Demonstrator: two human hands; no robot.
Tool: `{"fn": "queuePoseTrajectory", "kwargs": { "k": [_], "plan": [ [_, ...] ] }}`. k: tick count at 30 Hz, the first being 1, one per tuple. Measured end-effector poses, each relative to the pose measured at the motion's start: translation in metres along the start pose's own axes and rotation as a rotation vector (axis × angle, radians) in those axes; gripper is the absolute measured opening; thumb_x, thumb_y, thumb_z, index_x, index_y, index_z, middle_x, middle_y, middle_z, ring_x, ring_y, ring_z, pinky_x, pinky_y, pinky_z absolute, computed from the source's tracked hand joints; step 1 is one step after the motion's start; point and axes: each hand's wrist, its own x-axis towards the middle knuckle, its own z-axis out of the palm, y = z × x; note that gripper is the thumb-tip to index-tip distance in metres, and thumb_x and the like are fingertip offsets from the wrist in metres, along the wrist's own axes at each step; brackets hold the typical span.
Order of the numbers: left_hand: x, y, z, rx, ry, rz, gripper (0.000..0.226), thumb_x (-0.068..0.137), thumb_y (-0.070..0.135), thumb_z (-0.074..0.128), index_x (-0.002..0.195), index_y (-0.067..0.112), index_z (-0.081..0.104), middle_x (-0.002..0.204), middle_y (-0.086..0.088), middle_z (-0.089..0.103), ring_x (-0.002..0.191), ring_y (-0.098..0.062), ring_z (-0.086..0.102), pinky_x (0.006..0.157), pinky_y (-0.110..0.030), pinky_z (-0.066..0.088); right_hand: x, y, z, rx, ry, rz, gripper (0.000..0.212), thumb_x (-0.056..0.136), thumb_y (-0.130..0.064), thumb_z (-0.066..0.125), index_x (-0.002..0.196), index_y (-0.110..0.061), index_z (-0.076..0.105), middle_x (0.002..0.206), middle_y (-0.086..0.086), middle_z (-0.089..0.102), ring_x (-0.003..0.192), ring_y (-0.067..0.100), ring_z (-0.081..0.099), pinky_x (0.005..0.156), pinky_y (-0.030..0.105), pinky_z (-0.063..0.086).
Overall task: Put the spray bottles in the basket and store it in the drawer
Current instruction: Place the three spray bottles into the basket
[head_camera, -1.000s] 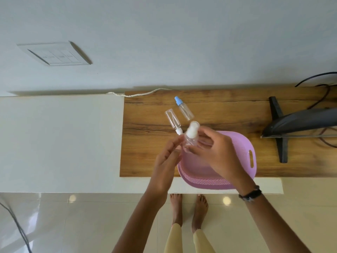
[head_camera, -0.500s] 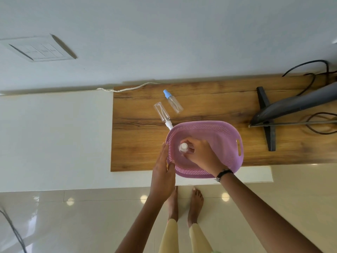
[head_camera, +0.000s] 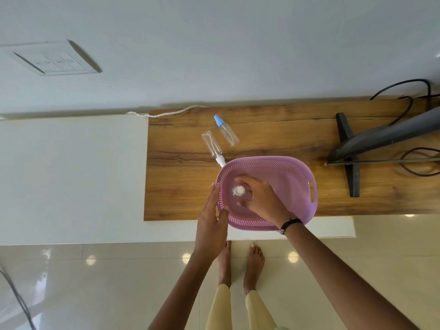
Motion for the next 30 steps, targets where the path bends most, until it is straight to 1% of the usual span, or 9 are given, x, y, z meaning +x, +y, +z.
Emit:
{"fn": "queuePoseTrajectory", "kwargs": {
  "k": [4, 8, 12, 15, 18, 21, 24, 26, 30],
  "plan": [
    [0.002, -0.001, -0.002, -0.024, 0.001, -0.036, 0.046, 0.099, 0.016, 0.045, 0.133, 0.044, 0.032, 0.156, 0.007, 0.027, 0.143, -0.015, 0.025, 0.112, -0.041, 0.035, -0.012, 0.004, -0.008, -0.028, -0.008, 0.028, 0.068, 0.069, -0.008, 0.08, 0.129, -0.02, 0.051, 0.124, 0.0, 0.062, 0.103, 0.013, 0.06, 0.091, 0.032, 0.054],
    [0.012, 0.004, -0.008, -0.063, 0.058, -0.051, 0.045, 0.098, 0.019, 0.047, 0.139, 0.037, 0.036, 0.155, 0.008, 0.029, 0.141, -0.015, 0.03, 0.111, -0.044, 0.036, -0.024, -0.013, -0.038, -0.066, 0.143, 0.017, 0.042, 0.085, -0.002, 0.064, 0.125, -0.015, 0.056, 0.111, 0.001, 0.069, 0.089, 0.008, 0.064, 0.082, 0.027, 0.057],
    [0.029, 0.016, -0.016, -0.142, 0.094, -0.095, 0.051, 0.098, 0.015, 0.047, 0.145, 0.025, 0.031, 0.151, 0.003, 0.037, 0.138, -0.014, 0.035, 0.1, -0.029, 0.036, 0.0, -0.05, -0.071, 0.027, 0.302, -0.092, 0.025, 0.087, -0.004, 0.062, 0.111, -0.007, 0.063, 0.1, 0.004, 0.071, 0.091, 0.011, 0.067, 0.081, 0.023, 0.055],
    [0.044, 0.022, -0.022, -0.26, 0.086, -0.145, 0.05, 0.097, 0.01, 0.046, 0.144, 0.023, 0.033, 0.15, 0.003, 0.038, 0.135, -0.012, 0.038, 0.099, -0.027, 0.035, 0.043, -0.07, -0.071, 0.021, 0.257, -0.084, 0.019, 0.085, -0.001, 0.063, 0.104, -0.005, 0.066, 0.096, 0.007, 0.072, 0.086, 0.015, 0.068, 0.079, 0.026, 0.056],
    [0.061, 0.023, -0.028, -0.416, 0.068, -0.25, 0.048, 0.097, 0.008, 0.046, 0.143, 0.018, 0.035, 0.147, 0.001, 0.042, 0.13, -0.011, 0.043, 0.106, -0.029, 0.036, 0.085, -0.078, -0.052, -0.06, 0.134, 0.01, 0.01, 0.084, 0.003, 0.061, 0.091, -0.001, 0.066, 0.088, 0.012, 0.071, 0.078, 0.022, 0.067, 0.074, 0.032, 0.057],
    [0.082, 0.018, -0.035, -0.53, 0.056, -0.353, 0.047, 0.097, 0.011, 0.049, 0.142, 0.014, 0.037, 0.143, -0.003, 0.047, 0.128, -0.016, 0.047, 0.109, -0.035, 0.038, 0.115, -0.079, -0.026, -0.194, 0.025, 0.102, 0.02, 0.084, 0.002, 0.055, 0.067, -0.008, 0.05, 0.068, 0.008, 0.056, 0.065, 0.025, 0.055, 0.06, 0.034, 0.05],
    [0.101, 0.011, -0.042, -0.516, 0.018, -0.369, 0.046, 0.096, 0.017, 0.051, 0.141, 0.014, 0.039, 0.14, -0.004, 0.049, 0.126, -0.017, 0.048, 0.107, -0.036, 0.04, 0.132, -0.077, -0.011, -0.275, -0.008, 0.195, 0.006, 0.086, -0.006, 0.058, 0.091, -0.004, 0.057, 0.092, 0.016, 0.064, 0.084, 0.032, 0.062, 0.065, 0.033, 0.046],
    [0.109, 0.006, -0.046, -0.503, 0.007, -0.378, 0.046, 0.096, 0.017, 0.051, 0.14, 0.013, 0.04, 0.14, -0.003, 0.049, 0.126, -0.017, 0.048, 0.107, -0.036, 0.04, 0.139, -0.075, -0.004, -0.298, -0.021, 0.253, 0.018, 0.086, -0.01, 0.061, 0.102, -0.003, 0.058, 0.102, 0.015, 0.065, 0.092, 0.032, 0.063, 0.069, 0.034, 0.048],
    [0.119, -0.001, -0.051, -0.486, 0.002, -0.392, 0.048, 0.097, 0.017, 0.051, 0.142, 0.012, 0.037, 0.142, -0.004, 0.048, 0.128, -0.017, 0.047, 0.105, -0.034, 0.041, 0.147, -0.073, 0.003, -0.328, -0.039, 0.298, 0.025, 0.085, -0.016, 0.066, 0.106, -0.005, 0.06, 0.106, 0.012, 0.065, 0.096, 0.028, 0.063, 0.074, 0.035, 0.051]
  ]
}}
